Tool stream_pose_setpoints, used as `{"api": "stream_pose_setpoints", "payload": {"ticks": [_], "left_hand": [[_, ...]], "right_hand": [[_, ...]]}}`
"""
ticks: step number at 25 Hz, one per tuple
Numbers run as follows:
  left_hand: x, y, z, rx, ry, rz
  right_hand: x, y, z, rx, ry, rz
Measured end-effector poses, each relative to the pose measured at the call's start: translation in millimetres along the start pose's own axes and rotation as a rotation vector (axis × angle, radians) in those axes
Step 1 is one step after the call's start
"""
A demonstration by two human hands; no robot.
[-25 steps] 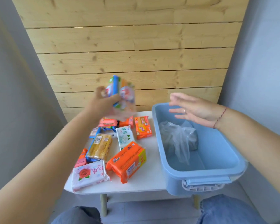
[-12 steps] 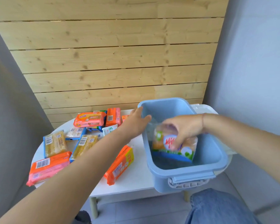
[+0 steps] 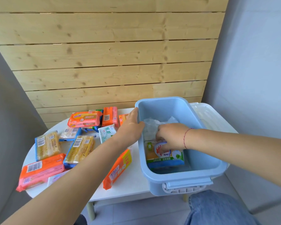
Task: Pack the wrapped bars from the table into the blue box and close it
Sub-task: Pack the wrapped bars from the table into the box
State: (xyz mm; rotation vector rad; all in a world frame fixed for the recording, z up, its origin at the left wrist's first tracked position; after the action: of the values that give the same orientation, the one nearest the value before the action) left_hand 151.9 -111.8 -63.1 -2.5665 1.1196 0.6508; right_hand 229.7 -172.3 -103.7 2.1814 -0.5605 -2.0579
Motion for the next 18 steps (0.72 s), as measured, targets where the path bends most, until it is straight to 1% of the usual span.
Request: {"api": "stream_pose_setpoints", "payload": {"ticks": [2, 3, 5, 6, 8, 9, 11, 14, 15, 16, 18], "left_hand": [[0, 1, 1, -0.002, 0.007, -0.003], [0, 2, 2, -0.007, 0.012, -0.005], [0, 2, 3, -0.008, 0.027, -0.014], [0, 3, 3, -0.006, 0.033, -0.019], [0, 3, 3, 0.001, 0.030, -0.025], [0, 3, 3, 0.005, 0.022, -0.026], [1, 2, 3, 0.010, 0.015, -0.025], [1, 1, 4, 0.018, 0.016, -0.016], [1, 1, 4, 0.023, 0.013, -0.015], [1, 0, 4, 0.028, 0.012, -0.015], [1, -1, 5, 0.030, 0.026, -0.011]], "right_hand": [[-5, 5, -4, 0.032, 0.070, -0.083], [-4, 9, -3, 0.026, 0.063, -0.082], [5, 18, 3, -0.021, 0.073, -0.028], [10, 22, 9, -0.057, 0.157, -0.019], [19, 25, 20, -0.101, 0.393, -0.065], [21, 24, 24, -0.108, 0.457, -0.087], [26, 20, 27, -0.112, 0.416, -0.070], [33, 17, 18, -0.098, 0.166, 0.105], [32, 16, 16, -0.104, 0.118, 0.132], [26, 13, 15, -0.111, 0.123, 0.108], [11, 6, 12, -0.096, 0.205, -0.006]]}}
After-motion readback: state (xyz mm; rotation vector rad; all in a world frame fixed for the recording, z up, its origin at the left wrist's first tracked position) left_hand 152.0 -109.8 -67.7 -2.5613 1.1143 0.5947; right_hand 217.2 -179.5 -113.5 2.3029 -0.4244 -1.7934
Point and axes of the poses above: each hand's wrist, its own y-axis away from the middle knuckle, its own x-axis out of the palm, z = x × y, the point moved 10 cm from there along -y, towards the middle knuckle, and after that the axes turned 8 degrees about x, right-handed, at the moved point
